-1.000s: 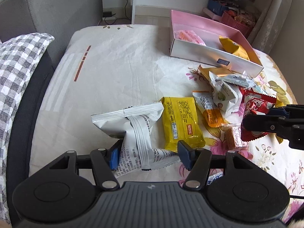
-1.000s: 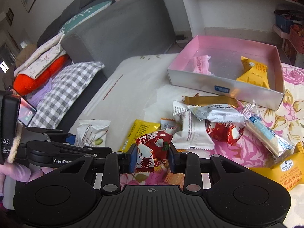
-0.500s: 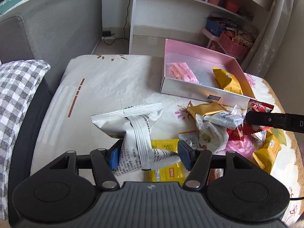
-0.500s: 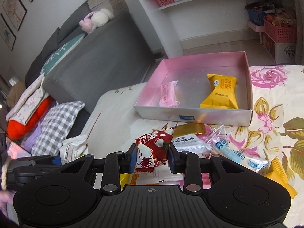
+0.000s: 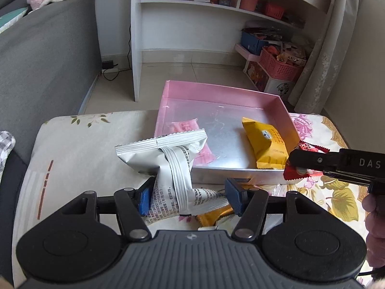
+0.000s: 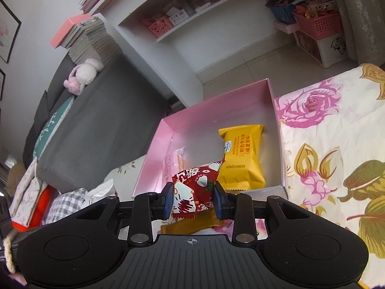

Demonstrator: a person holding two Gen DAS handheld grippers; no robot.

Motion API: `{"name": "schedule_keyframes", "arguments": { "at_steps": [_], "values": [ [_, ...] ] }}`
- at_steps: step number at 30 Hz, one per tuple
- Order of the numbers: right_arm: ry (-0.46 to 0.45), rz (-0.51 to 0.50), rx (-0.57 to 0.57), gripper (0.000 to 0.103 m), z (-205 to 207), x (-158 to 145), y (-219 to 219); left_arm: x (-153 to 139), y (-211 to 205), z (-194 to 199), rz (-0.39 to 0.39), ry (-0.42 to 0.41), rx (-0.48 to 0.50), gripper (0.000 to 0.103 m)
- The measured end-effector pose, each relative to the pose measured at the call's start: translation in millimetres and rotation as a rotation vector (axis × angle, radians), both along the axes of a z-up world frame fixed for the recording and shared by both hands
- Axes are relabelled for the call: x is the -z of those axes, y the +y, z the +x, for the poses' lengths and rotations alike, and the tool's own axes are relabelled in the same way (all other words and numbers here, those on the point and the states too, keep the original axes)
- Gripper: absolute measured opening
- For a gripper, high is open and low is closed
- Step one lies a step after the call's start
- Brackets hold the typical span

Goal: Organize snacks
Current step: 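Carry the white packet and red candy over the pink box, then open both tools to drop the snacks into the box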

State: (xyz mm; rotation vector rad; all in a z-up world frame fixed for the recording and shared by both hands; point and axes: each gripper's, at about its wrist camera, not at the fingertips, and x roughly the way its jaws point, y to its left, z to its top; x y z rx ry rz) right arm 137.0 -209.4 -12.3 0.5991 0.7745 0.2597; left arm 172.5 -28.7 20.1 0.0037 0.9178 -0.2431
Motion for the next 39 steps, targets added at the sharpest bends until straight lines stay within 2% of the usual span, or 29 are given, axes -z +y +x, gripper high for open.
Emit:
{"name": "schedule_keyframes", "arguments": {
  "at_steps": [8, 15, 20, 23, 25, 30, 39],
  "values": [
    [0.017, -0.070, 0.066, 0.033, 19.3, 13.8, -18.0, 18.3, -38.5, 32.3, 0.022, -0.005, 0.052, 0.058],
    [0.034, -0.069, 0.045, 0.034, 30.1, 23.0, -20.4, 31.4, -55.1, 50.4, 0.027, -0.004, 0.045, 0.058],
    [0.037, -0.082, 0.032, 0.036, 32.6, 24.6, -19.2, 32.6, -59.2, 52.5, 0.031, -0.045, 0.041, 0.059],
    [0.042, -0.067, 0.045, 0.049, 31.9, 23.1, -22.3, 34.5, -57.7, 52.9, 0.020, -0.026, 0.027, 0.060],
    [0.033, -0.056, 0.053, 0.058, 30.1, 20.2, -24.4, 33.2, -55.1, 49.6, 0.007, -0.031, 0.028, 0.067],
    [0.020, -0.060, 0.062, 0.059, 25.4, 12.7, -24.7, 25.5, -54.0, 42.2, 0.012, -0.048, 0.043, 0.073],
    [-0.027, -0.088, 0.065, 0.069, 1.4, -10.9, -21.0, 11.3, -43.7, 19.6, 0.001, -0.051, 0.044, 0.080]
  ]
}}
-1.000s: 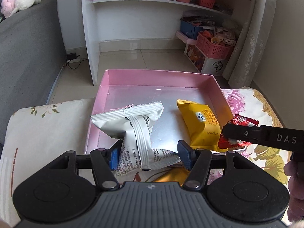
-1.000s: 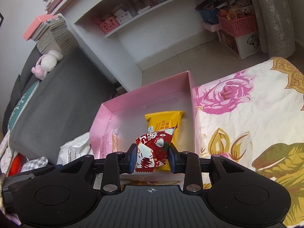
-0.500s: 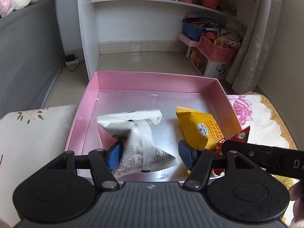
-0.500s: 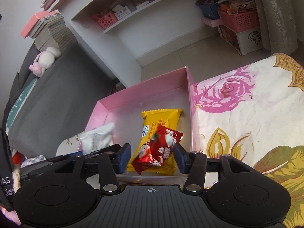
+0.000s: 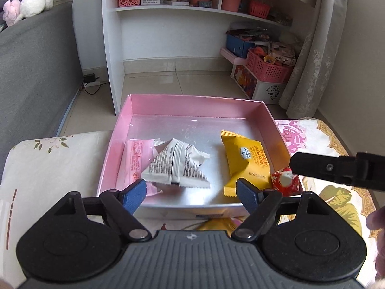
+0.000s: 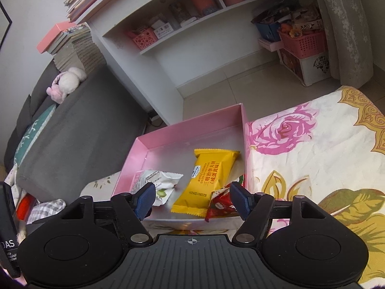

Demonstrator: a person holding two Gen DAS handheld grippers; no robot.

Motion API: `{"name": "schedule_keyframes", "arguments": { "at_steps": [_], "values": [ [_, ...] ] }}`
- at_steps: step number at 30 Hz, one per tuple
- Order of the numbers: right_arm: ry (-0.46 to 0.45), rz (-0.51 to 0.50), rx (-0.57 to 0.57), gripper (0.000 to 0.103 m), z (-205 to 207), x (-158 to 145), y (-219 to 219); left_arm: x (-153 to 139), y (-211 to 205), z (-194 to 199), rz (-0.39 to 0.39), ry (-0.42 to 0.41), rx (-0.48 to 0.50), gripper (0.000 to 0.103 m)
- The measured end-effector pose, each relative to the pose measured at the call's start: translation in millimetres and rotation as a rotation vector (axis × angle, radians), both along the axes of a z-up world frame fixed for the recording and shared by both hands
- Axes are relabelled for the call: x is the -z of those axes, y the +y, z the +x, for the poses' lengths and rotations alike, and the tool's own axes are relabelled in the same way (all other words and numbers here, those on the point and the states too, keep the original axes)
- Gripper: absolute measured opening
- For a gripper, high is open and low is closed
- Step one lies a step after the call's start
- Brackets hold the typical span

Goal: Organize snacks
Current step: 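Open both tools to drop the snacks into the box, then move both open tools back toward the snack pile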

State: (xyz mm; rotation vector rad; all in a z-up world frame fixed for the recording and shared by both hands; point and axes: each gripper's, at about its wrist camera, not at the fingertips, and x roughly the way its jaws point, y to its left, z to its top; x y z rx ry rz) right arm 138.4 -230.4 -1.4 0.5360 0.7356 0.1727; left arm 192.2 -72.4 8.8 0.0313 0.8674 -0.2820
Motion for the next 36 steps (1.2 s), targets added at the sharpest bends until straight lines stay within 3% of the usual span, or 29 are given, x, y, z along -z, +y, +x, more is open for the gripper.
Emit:
{"name": "schedule_keyframes", "arguments": {
  "at_steps": [13, 20, 29, 33, 36],
  "values": [
    [-0.009, -0.056, -0.026, 0.083, -51.4, -26.2, 12.9, -16.5, 26.6, -54.9, 0.010, -0.014, 0.020, 0.091],
    [-0.004, -0.086, -0.065, 0.083, -75.9, -30.5, 27.4, -14.8, 43.3, -81.6, 0.026, 0.017, 0.006, 0.095],
    [-0.014, -0.121, -0.130, 0.084, -103.8, -14.8, 51.8, 1.0, 64.4, -116.7, 0.033, 0.037, -0.004, 0.099],
    [-0.001, -0.184, -0.165, 0.089, -116.0, 0.2, 67.5, 12.5, 71.2, -132.2, 0.077, 0.038, -0.014, 0.099],
    [-0.008, -0.214, -0.203, 0.092, -123.3, 8.8, 77.1, 18.4, 74.2, -146.8, 0.091, 0.059, 0.038, 0.099]
  ]
}}
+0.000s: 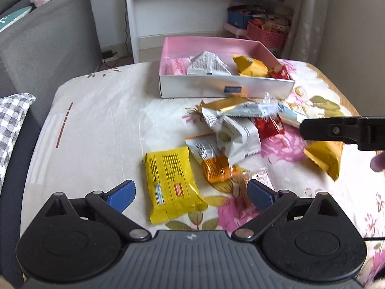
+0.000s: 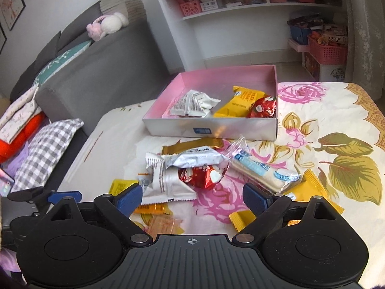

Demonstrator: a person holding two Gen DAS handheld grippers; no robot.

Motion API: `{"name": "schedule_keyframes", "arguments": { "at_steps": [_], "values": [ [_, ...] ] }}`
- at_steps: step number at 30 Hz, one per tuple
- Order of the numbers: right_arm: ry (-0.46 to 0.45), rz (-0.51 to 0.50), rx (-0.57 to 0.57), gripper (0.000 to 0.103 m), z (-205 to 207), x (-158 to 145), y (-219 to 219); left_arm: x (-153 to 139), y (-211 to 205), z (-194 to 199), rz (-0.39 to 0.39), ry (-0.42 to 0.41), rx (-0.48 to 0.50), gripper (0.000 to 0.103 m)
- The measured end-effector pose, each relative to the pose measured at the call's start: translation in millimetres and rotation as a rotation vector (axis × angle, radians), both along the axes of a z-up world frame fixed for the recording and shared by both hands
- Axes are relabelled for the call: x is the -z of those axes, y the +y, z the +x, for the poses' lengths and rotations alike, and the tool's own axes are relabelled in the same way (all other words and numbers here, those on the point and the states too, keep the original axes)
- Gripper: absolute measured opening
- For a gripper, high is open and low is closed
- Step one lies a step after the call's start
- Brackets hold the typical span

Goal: Organize snacks
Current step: 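Move both open tools back toward the snack pile, then grasp the silver truffle chocolate with the left tool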

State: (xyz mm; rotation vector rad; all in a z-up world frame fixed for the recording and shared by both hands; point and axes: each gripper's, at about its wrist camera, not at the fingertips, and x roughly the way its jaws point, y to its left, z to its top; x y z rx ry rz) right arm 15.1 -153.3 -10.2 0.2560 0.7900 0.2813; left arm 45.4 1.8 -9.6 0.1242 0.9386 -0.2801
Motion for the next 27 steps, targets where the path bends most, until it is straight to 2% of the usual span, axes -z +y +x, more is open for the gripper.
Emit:
{"name": "schedule_keyframes", "arguments": {
  "at_steps": [7, 12, 15, 20, 23, 25, 27],
  "values": [
    [-0.028, -0.077, -0.064, 0.092, -16.9, 18.0, 12.9, 7.5, 9.3, -25.9, -0.004, 0.046, 0.055, 0.099],
    [0.007, -0.090, -0.090, 0.092, -21.2, 31.3, 21.7, 16.9, 8.6, -33.6, -0.025, 0.136, 0.089, 0.093],
    [0.014, -0.119, -0.107, 0.092, -22.2, 37.3, 28.7, 25.4, 6.5, -34.6, -0.045, 0.210, 0.093, 0.079],
    [0.028, -0.140, -0.120, 0.092, -21.5, 44.6, 35.2, 29.0, 8.2, -34.8, -0.083, 0.271, 0.095, 0.058],
    [0.035, -0.149, -0.125, 0.092, -20.6, 48.3, 38.1, 28.8, 8.5, -35.5, -0.081, 0.273, 0.097, 0.047],
    [0.036, -0.156, -0.128, 0.092, -19.7, 49.9, 40.8, 28.5, 9.1, -35.8, -0.075, 0.261, 0.100, 0.025],
    [0.037, -0.158, -0.133, 0.092, -19.1, 50.6, 42.7, 28.2, 9.8, -35.0, -0.071, 0.253, 0.096, 0.021]
  ]
}}
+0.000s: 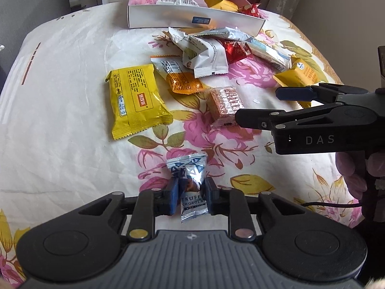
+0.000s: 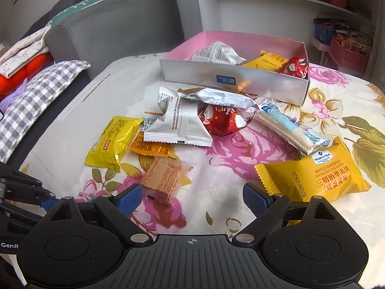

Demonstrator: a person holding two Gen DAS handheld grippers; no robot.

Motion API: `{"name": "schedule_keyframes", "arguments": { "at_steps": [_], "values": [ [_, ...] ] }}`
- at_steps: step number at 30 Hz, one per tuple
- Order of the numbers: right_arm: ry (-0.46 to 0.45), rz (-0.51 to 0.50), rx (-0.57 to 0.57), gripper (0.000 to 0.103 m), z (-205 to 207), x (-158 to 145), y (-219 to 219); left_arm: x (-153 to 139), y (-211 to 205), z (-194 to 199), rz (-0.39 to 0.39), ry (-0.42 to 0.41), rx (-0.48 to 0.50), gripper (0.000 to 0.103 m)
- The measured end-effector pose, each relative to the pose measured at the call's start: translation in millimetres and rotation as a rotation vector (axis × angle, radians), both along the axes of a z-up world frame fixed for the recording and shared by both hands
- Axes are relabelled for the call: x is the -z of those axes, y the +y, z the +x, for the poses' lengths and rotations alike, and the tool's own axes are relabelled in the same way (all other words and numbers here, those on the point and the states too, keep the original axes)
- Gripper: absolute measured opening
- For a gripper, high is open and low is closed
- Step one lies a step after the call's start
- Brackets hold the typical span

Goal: Organize snacks
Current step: 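Grasp the silver truffle chocolate with the left tool, then grasp the wrapped wafer biscuit with the right tool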

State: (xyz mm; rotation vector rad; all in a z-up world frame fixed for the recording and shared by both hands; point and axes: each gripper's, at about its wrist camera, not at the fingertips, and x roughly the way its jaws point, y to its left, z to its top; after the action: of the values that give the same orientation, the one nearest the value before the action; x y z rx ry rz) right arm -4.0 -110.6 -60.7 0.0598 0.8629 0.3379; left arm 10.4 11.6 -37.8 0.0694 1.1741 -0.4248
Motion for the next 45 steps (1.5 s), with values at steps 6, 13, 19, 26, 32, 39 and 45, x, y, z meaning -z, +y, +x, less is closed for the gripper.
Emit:
{"name": "schedule_keyframes", "arguments": {
  "at_steps": [6, 13, 19, 26, 32, 39, 45],
  "values": [
    [-0.004, -0.004, 0.000, 0.092, 3.3, 2.3, 4.2, -2.7, -1.6, 1.8, 0.078, -0.116, -0.013, 0.020],
    [-0.049, -0.023, -0.021, 0.092, 5.6, 5.8, 12.0, 3.5, 2.3, 8.9, 0.096, -0.194, -0.019, 0.021],
    [-0.097, -0.042, -0.080, 0.092, 3.5, 9.1, 22.3, 7.1, 6.2, 11.8, 0.098, -0.221, -0.016, 0.026],
    [-0.111, -0.060, -0.079, 0.090, 5.0, 9.1, 31.2, 7.2, 5.3, 10.8, 0.101, -0.215, -0.011, 0.028],
    [-0.100, -0.079, -0.080, 0.083, 6.0, 11.9, 34.4, 7.3, 6.1, 11.5, 0.097, -0.208, -0.013, 0.028],
    [-0.090, -0.069, -0.100, 0.060, 4.1, 8.8, 34.5, 7.1, 6.0, 12.5, 0.100, -0.202, -0.016, 0.028],
    [-0.073, -0.070, -0.125, 0.041, 3.4, 5.4, 37.5, 6.1, 4.6, 11.1, 0.114, -0.202, -0.017, 0.023]
  ]
}}
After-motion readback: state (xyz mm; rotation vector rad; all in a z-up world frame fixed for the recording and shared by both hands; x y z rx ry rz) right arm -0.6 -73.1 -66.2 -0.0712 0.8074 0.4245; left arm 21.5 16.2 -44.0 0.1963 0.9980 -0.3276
